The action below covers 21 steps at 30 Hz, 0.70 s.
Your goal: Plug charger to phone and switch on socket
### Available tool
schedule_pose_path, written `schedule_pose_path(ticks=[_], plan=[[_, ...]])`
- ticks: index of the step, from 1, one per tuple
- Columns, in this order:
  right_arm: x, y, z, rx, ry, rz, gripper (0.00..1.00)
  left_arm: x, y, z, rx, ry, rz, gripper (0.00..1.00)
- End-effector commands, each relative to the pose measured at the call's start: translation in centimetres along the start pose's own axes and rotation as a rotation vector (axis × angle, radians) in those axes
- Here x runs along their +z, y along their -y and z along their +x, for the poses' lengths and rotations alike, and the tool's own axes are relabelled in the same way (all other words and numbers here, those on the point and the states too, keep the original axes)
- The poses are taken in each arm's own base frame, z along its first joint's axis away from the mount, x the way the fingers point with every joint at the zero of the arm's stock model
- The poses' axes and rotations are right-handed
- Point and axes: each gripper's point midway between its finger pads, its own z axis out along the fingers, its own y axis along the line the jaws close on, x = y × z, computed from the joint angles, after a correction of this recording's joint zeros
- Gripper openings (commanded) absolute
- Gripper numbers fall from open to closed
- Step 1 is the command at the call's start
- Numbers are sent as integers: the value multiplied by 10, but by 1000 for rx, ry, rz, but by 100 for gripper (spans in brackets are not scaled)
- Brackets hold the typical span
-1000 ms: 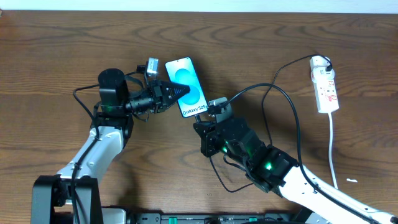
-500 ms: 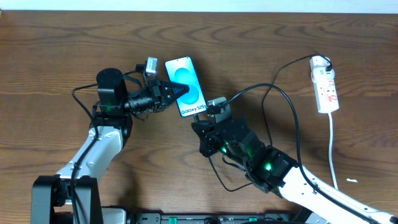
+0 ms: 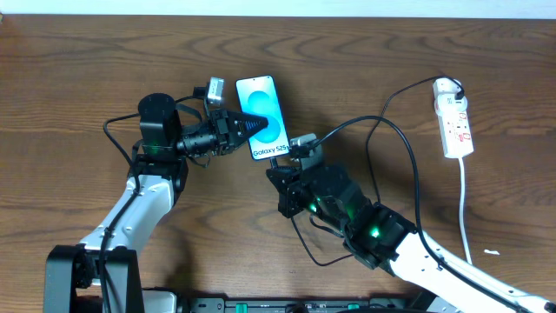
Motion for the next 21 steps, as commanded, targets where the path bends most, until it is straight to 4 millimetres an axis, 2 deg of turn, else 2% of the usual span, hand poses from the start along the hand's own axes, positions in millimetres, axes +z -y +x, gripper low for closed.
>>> schedule_pose_path(ticks=[1, 6, 11, 14, 17, 18, 21], plan=[[-4, 6, -36, -2, 113, 40, 1, 8, 20, 43, 20, -216, 99, 7], [-4, 2, -27, -3, 66, 15, 2, 9, 16, 36, 23, -177, 79, 7], [-11, 0, -6, 0, -33, -7, 19, 11, 11, 26, 22, -120, 48, 7], [-25, 1, 1, 3, -71, -1, 30, 12, 7, 19, 21, -76, 24, 7], [-47, 0, -3, 4, -67, 2, 47, 12, -1, 10, 3, -23, -15, 7], [-57, -1, -7, 5, -53, 0, 61, 12, -5, 7, -9, 1, -35, 7], [-87, -4, -23, 11, 12, -15, 84, 12, -15, -1, -39, 53, -78, 7]])
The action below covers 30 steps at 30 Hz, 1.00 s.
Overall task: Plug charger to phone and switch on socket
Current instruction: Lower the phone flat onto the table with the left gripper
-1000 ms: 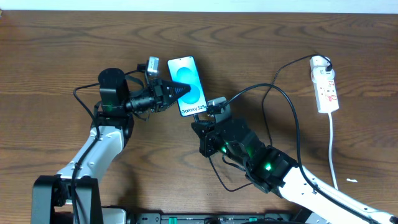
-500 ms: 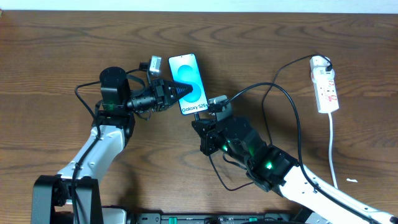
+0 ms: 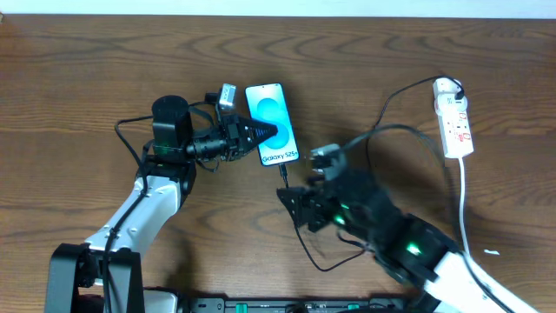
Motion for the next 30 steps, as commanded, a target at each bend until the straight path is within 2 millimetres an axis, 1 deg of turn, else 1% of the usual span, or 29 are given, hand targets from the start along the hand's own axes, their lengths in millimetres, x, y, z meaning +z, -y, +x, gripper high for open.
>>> schedule_pose_path(ticks=[1, 2, 3, 5, 7, 9, 10, 12, 15, 17, 21, 23, 25, 27, 28, 30], plan=[[-41, -12, -33, -4, 132, -45, 92, 1, -5, -13, -2, 80, -41, 7], [-55, -10, -39, 1, 168, -41, 98, 4, -4, -13, -6, 83, -44, 7], [-66, -6, -43, 6, 202, -28, 99, 10, -2, -9, -1, 73, -44, 7], [-88, 6, -50, 20, 273, 23, 99, 22, 4, -2, 24, 55, -45, 7], [-109, 22, -54, 37, 339, 99, 99, 36, 9, 7, 77, 36, -47, 8], [-124, 34, -54, 52, 380, 152, 99, 44, 8, 13, 108, 7, -59, 7], [-129, 38, -54, 65, 394, 170, 99, 45, 3, 15, 110, -5, -75, 7], [-136, 42, -51, 87, 404, 181, 99, 46, -15, 15, 109, -26, -121, 7], [-135, 45, -47, 120, 390, 185, 99, 42, -51, 9, 89, -43, -195, 7], [-134, 46, -44, 143, 379, 190, 99, 43, -71, 5, 72, -60, -210, 7], [-131, 48, -43, 143, 370, 197, 99, 52, -106, 2, 27, -122, -214, 7], [-130, 48, -43, 143, 365, 199, 99, 57, -126, 1, -5, -145, -240, 7], [-129, 48, -42, 143, 361, 202, 99, 61, -141, 1, -32, -167, -266, 7], [-128, 50, -40, 143, 352, 208, 99, 62, -162, 2, -59, -186, -326, 7], [-128, 50, -40, 142, 349, 211, 99, 60, -169, 3, -65, -192, -356, 8], [-128, 52, -37, 142, 340, 217, 99, 55, -184, 7, -62, -205, -442, 7]])
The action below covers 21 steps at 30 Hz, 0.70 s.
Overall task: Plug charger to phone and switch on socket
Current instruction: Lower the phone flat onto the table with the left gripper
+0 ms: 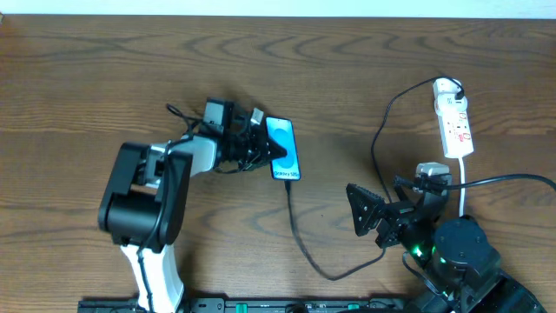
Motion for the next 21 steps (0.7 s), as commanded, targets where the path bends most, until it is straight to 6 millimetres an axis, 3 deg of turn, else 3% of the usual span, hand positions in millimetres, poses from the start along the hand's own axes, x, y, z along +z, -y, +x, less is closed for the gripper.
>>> schedule_pose_path(ticks=[1, 5, 18, 21], plan=[[-2, 3, -3, 15, 8, 18, 99, -2, -11, -10, 94, 25, -108, 7], [-2, 8, 1, 11, -7, 40, 99, -4, -24, -3, 89, 4, -170, 8], [-2, 11, 3, 13, -11, 54, 99, -4, -29, -1, 113, 0, -201, 8], [-2, 11, 3, 12, -14, 56, 99, -6, -38, -2, 104, 12, -248, 17]])
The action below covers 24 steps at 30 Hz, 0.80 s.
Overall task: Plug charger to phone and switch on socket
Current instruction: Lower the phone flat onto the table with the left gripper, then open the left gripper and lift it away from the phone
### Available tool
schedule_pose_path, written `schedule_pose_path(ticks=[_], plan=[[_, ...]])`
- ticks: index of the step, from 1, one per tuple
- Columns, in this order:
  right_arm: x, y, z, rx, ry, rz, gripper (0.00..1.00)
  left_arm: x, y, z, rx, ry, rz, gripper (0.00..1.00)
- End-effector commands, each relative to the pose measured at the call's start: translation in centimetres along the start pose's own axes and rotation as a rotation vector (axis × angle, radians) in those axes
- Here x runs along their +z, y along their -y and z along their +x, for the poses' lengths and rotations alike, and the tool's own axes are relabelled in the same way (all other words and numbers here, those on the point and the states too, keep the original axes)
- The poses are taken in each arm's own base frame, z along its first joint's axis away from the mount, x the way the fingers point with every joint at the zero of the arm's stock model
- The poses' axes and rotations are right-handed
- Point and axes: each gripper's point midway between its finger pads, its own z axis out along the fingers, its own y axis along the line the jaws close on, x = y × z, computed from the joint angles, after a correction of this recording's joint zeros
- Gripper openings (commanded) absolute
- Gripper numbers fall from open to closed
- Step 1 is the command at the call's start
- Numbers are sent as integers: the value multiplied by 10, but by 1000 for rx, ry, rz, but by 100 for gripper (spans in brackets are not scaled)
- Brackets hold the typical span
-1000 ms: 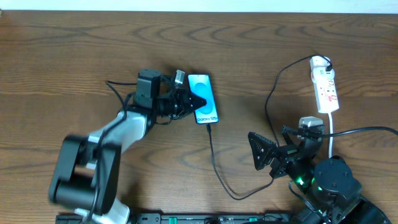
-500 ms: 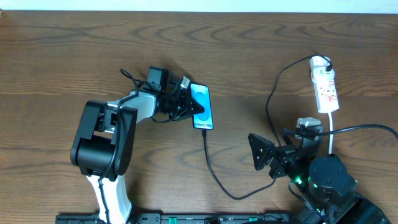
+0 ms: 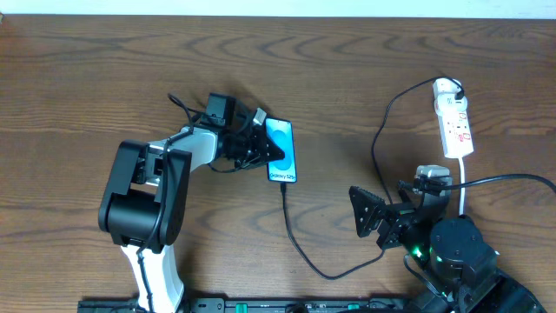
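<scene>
The phone (image 3: 283, 149), its blue screen lit, is tilted up on its edge left of the table's middle. My left gripper (image 3: 270, 149) is shut on it from the left. The black charger cable (image 3: 295, 239) is plugged into the phone's lower end. It loops down, then climbs right to the white power strip (image 3: 455, 122) at the far right, where its plug (image 3: 447, 87) sits at the top. My right gripper (image 3: 359, 213) hovers low on the right, open and empty, well away from both phone and strip.
The cable's loop (image 3: 382, 139) lies across the wood between the phone and the power strip. The strip's white lead (image 3: 463, 187) runs down past the right arm. The left arm's base (image 3: 139, 204) stands at the lower left.
Almost nothing has changed. The left wrist has shifted a touch to the left with the phone still in it, and the right gripper has stayed in about the same place.
First my left gripper held the phone flat while the right gripper was at the phone's lower end with the charger tip. Then the cable was in the phone and the right gripper had backed off. Later the phone stood tilted and the right arm was far right, as now.
</scene>
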Motion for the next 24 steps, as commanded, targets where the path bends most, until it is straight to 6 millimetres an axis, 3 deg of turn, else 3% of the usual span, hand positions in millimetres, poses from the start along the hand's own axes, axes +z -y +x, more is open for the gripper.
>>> schedule_pose_path(ticks=[1, 2, 13, 19, 24], plan=[[-2, 1, -4, 19, 12, 7, 99, 1, -32, -1, -2, 32, -157, 17], [-2, 2, -5, 31, 19, 16, 99, 1, -33, 0, -6, 31, -167, 21], [3, 26, -25, 153, 134, 168, 99, 0, -40, 6, -35, 13, -199, 23], [14, 21, -29, 175, 145, 165, 99, -1, -45, 4, -34, 25, -229, 40], [28, 18, -29, 182, 136, 173, 99, -4, -56, 2, -39, 44, -293, 44]])
